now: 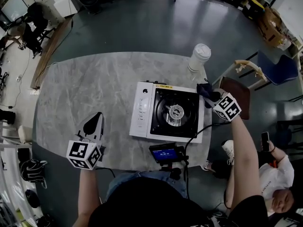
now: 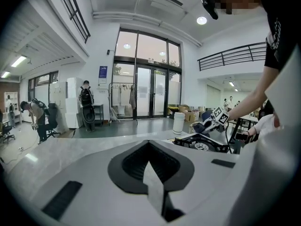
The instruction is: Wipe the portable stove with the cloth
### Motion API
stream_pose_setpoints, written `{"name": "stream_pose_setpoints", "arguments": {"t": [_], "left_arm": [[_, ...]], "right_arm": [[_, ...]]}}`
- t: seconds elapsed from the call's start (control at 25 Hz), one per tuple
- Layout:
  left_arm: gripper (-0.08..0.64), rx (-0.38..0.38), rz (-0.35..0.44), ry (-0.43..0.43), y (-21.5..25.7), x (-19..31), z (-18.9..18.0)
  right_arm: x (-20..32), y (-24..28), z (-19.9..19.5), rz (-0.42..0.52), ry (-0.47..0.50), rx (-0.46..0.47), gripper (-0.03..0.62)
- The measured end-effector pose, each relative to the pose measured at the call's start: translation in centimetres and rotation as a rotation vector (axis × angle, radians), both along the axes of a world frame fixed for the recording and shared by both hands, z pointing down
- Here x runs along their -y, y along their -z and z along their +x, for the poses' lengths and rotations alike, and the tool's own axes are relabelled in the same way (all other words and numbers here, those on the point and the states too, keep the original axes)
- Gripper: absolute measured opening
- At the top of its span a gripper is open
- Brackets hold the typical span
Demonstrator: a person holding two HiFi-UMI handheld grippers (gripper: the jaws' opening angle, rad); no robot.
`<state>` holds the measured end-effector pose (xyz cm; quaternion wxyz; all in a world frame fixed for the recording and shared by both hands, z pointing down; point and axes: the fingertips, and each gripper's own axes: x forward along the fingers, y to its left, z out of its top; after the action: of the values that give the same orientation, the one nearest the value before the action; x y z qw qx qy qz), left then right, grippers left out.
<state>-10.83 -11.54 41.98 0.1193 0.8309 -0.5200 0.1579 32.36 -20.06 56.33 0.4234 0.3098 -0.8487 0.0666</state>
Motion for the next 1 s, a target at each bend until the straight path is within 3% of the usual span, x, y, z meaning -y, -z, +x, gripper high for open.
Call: {"name": "stream_pose_setpoints", "arguments": {"t": [0.24, 0.72, 1.0], "left_arm": [[-0.003, -0.003, 0.006, -0.015, 0.2, -0.3, 0.2], [-0.002, -0.008, 0.013, -0.094, 0.6, -1.2, 1.6], [-0.003, -0.014, 0.016, -0.134, 0.7, -1.7, 2.1]], "right_arm": [[-2.8, -0.1, -0.6, -0.041, 0.048, 0.005, 0.074], [-8.2, -0.2, -0.8, -0.071, -0.075, 0.154, 0.074], [-11.7, -0.5, -0.9, -0.085, -0.108, 0.178, 0.074]]}}
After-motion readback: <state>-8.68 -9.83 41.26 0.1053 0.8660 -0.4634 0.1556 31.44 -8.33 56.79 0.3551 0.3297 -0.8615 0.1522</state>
